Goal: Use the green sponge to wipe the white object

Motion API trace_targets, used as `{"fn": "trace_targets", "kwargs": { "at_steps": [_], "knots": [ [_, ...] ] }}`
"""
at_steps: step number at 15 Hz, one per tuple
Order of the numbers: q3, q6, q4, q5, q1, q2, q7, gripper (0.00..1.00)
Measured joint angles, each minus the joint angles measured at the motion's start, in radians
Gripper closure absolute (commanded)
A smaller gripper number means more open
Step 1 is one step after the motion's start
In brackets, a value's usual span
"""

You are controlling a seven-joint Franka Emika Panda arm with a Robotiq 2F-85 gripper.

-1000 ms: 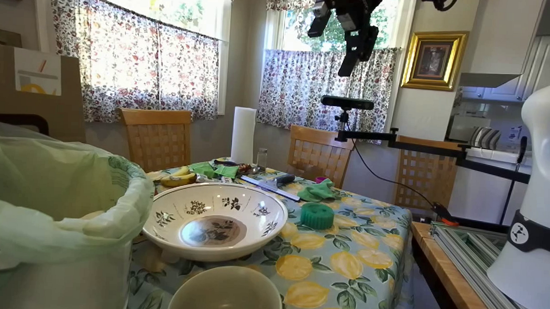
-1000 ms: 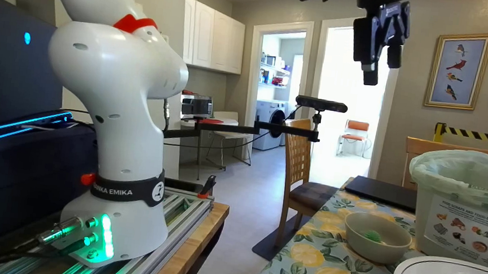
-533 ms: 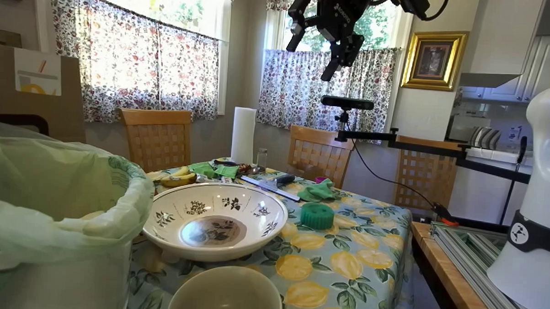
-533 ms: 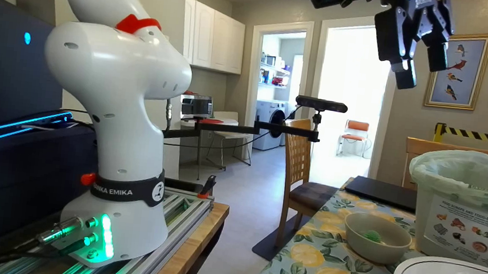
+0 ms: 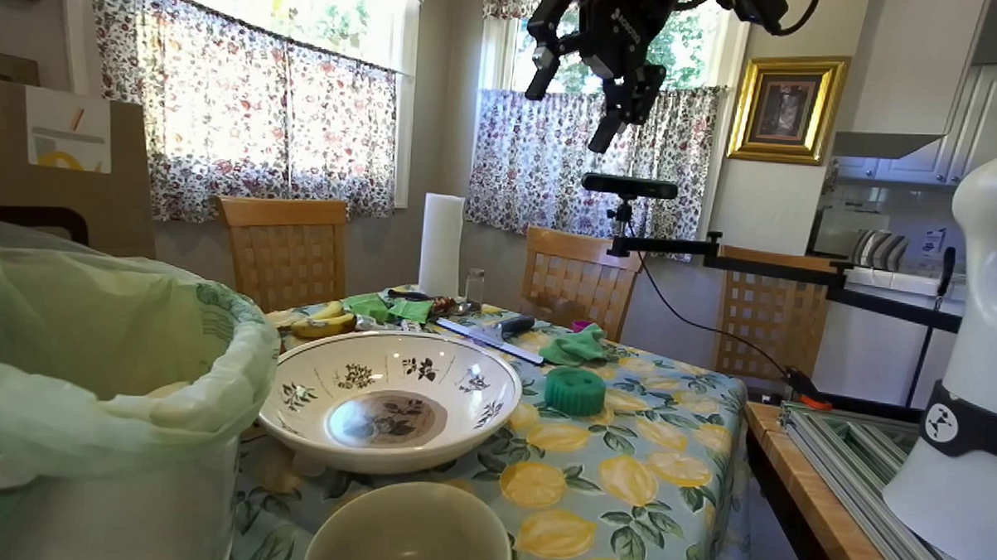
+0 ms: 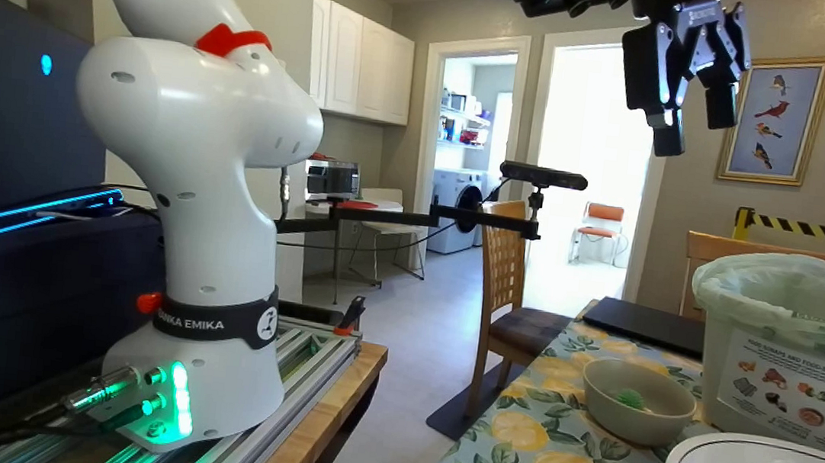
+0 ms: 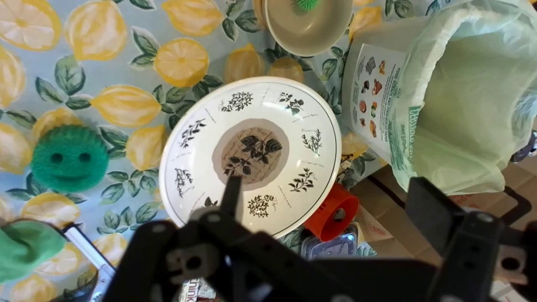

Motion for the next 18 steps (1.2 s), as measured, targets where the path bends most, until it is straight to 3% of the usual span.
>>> {"fn": "trace_targets", "kwargs": {
  "at_steps": [6,12,18],
  "knots": [
    [-0.065,-0.011,0.004,-0.006,-0.042,0.081,0.001,0.0],
    [-0.139,0.097,0.011,-0.071,-0.144,0.218,0.036,0.0],
    [-0.174,0.197,0.002,-0.156,-0.174,0.33,0.077,0.0]
  ]
}}
